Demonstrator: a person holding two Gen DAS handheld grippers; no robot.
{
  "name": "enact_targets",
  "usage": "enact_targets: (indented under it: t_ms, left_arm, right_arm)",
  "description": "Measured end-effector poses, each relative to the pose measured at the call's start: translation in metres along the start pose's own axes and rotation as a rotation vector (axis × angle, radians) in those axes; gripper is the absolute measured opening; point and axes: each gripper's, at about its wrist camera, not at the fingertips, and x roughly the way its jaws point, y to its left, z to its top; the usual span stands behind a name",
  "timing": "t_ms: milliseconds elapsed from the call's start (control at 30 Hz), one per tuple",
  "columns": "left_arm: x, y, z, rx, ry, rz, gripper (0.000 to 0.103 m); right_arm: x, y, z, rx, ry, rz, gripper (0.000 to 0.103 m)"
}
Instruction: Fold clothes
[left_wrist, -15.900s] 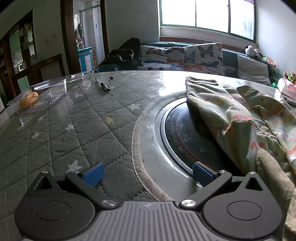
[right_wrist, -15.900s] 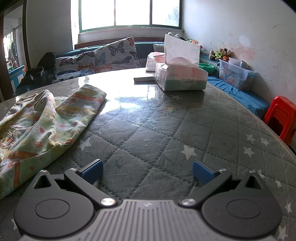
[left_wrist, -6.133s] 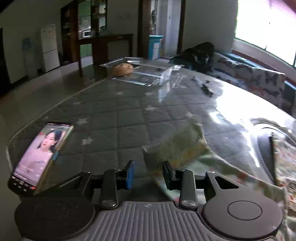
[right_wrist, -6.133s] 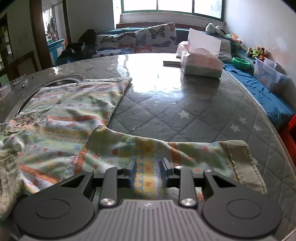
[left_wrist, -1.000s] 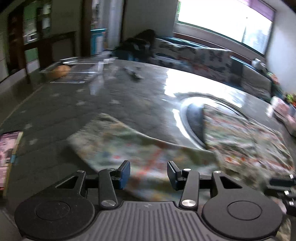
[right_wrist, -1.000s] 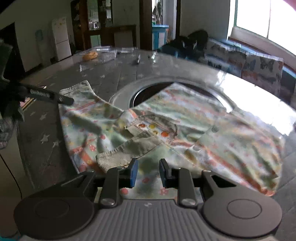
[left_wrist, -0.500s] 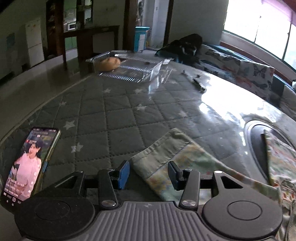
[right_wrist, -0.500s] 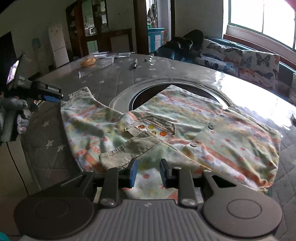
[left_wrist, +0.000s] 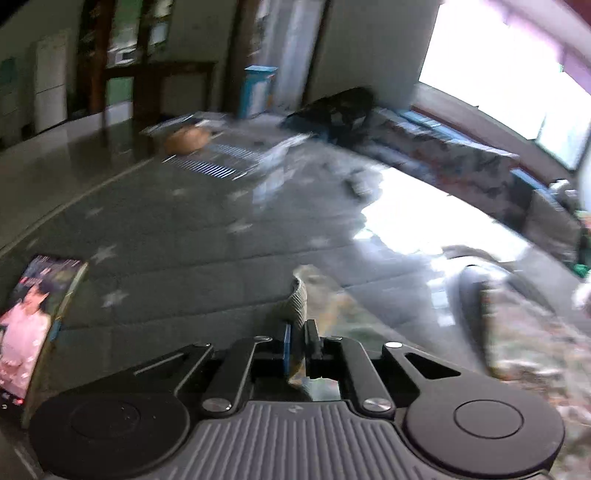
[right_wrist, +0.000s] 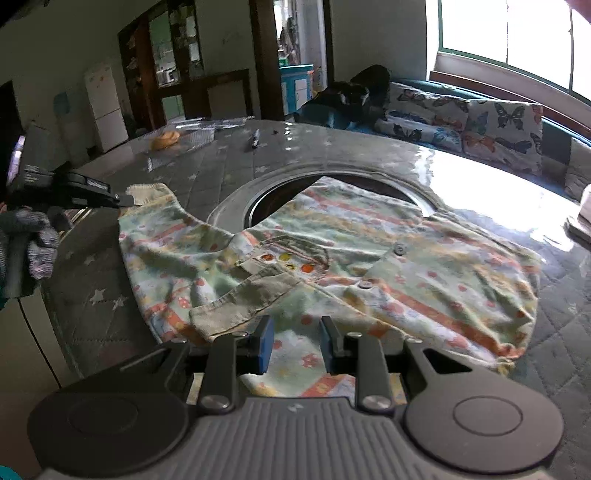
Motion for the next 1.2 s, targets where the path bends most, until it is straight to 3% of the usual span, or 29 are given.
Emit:
enact_targets:
  t_ms: [233,300,433,567,733,933,1033,1200]
  left_arm:
    - [-0.028,-0.055,0.004,0.059,-0.045,-0.191,0.007]
    - [-0.035,-0.081,0.002,0.082,-0.046,-0.279,0.007]
    - [-0.04,-0.13,-0.012,0.129,-0.012,-0.437,0.007]
    - [-0.029,-0.162,-0.034,0.172,0.039,-0.523,0.007]
    - [-0.009,-0.186,-0.071,0.238,0.153,-0.562,0.009]
    - [0.003,-0.19,-0.1,0.276,0.266,-0.577,0.016]
    - [-0.002,-0.182,-0.1,0.29,0.264,-0.57,0.033]
    - [-0.011,-0.149,-0.079,0.308,0.175,-0.468,0.036]
  right_arm:
    - [-0.017,-0.025,-0.006,0.075,-0.039,-0.048,0.026]
    - [-0.023,-0.034,-0.009,0.101,-0.052,-0.071,0.026]
    - [-0.033,-0.05,-0.014,0.153,-0.077,-0.115,0.026]
    - [-0.044,-0.067,-0.02,0.207,-0.1,-0.159,0.026]
    - [-0.052,-0.085,-0.028,0.271,-0.106,-0.201,0.026]
    - [-0.049,-0.087,-0.029,0.279,-0.096,-0.183,0.026]
    - [-0.043,-0.083,-0.028,0.272,-0.078,-0.16,0.026]
    - [-0.02,-0.078,-0.032,0.263,-0.009,-0.126,0.026]
